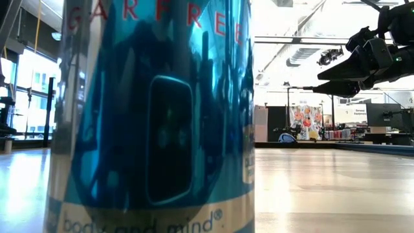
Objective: Place canned beverage on shelf
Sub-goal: Put the top blue soda can on the shelf
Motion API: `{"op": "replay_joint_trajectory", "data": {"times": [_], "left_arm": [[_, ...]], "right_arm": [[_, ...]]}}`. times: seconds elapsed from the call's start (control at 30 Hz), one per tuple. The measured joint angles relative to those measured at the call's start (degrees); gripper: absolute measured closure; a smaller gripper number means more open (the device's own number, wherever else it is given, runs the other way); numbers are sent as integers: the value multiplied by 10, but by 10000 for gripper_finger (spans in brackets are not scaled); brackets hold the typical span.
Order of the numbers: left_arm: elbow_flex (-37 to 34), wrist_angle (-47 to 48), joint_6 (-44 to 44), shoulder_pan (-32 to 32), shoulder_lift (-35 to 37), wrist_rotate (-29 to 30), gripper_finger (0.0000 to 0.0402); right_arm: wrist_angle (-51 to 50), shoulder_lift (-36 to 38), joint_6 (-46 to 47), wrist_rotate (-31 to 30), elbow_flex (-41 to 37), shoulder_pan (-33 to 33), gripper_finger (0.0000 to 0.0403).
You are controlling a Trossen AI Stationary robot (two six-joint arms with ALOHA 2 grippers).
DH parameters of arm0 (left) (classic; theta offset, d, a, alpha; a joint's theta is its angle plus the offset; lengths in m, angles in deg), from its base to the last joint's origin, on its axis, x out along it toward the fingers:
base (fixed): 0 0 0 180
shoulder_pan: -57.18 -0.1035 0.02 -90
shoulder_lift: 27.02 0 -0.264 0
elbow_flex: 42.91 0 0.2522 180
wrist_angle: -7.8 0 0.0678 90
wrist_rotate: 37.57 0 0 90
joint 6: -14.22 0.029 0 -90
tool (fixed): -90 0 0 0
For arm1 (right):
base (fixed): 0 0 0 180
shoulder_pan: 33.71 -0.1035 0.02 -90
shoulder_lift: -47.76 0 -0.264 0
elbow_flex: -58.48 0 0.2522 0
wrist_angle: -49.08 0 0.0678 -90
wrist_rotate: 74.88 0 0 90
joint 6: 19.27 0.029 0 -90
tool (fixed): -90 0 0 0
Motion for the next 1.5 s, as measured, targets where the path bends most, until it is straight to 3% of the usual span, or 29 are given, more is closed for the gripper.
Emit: {"op": "replay_joint_trajectory", "data": {"times": [0.4, 1.23, 1.5], "left_arm": [[0, 6, -19, 13, 0, 40, 203], [0, 14, -40, 26, -9, 61, 203], [0, 25, -54, 26, -9, 68, 164]], "right_arm": [[0, 0, 0, 0, 0, 0, 16], [0, 0, 0, 0, 0, 0, 16], [0, 0, 0, 0, 0, 0, 16]]}}
